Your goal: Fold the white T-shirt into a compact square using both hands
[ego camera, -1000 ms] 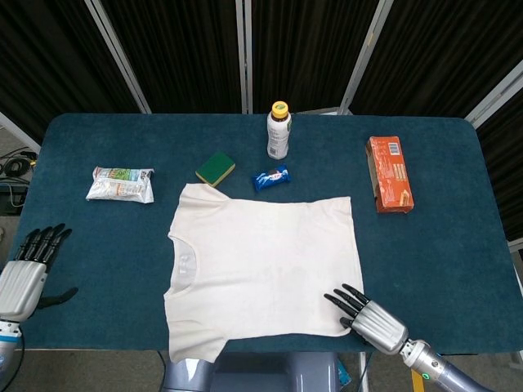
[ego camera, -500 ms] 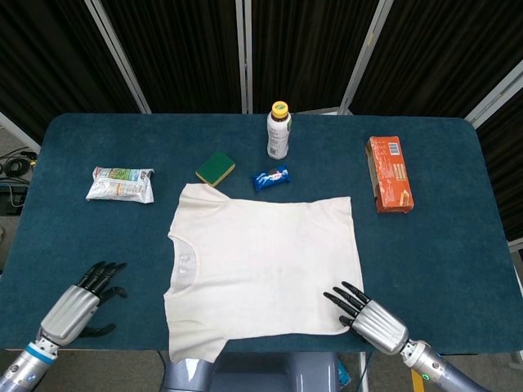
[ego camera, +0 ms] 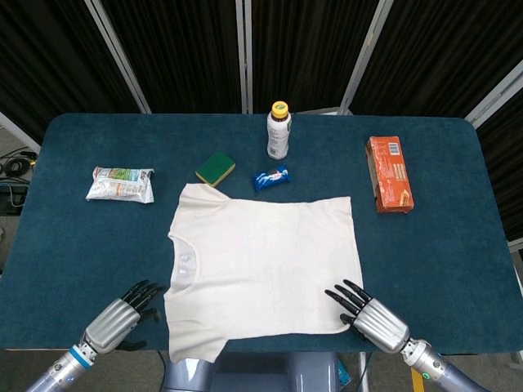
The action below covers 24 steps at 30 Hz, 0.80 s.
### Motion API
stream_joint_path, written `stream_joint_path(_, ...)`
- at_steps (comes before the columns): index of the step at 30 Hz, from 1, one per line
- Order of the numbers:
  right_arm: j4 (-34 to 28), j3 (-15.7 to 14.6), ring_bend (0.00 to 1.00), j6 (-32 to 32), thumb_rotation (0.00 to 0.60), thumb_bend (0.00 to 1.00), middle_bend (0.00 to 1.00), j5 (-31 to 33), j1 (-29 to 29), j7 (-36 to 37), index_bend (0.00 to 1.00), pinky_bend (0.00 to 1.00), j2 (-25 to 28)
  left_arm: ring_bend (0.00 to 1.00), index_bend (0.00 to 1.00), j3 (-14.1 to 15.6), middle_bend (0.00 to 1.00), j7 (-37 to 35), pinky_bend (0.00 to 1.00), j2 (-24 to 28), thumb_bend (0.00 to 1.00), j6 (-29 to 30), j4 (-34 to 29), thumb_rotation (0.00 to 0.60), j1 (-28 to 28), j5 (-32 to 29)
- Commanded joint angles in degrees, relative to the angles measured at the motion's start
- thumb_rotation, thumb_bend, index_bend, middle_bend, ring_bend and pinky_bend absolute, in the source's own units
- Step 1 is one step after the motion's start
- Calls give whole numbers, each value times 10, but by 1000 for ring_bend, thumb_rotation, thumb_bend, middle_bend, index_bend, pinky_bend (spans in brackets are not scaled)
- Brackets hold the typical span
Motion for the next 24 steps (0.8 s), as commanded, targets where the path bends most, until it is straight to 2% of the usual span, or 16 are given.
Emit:
stream_joint_path(1,2,0,0,2,600,487,45,2,0,4,730,0,-1,0,440,0,0,10,0,-7,150,-9,-5,600,-6,-3)
stream_joint_path(7,10,0,0,6,600,491,46,4,-1,10,730,0,-4,0,453,-2,0,20,0,-29,150,-39,-14,600,-21,-18)
stream_joint_path(24,20,-5,0,8,600,490,48,7,-1,16,731,0,-9,0,475,-3,0,37,0,-63,194,-71,-16,600,-52,-38)
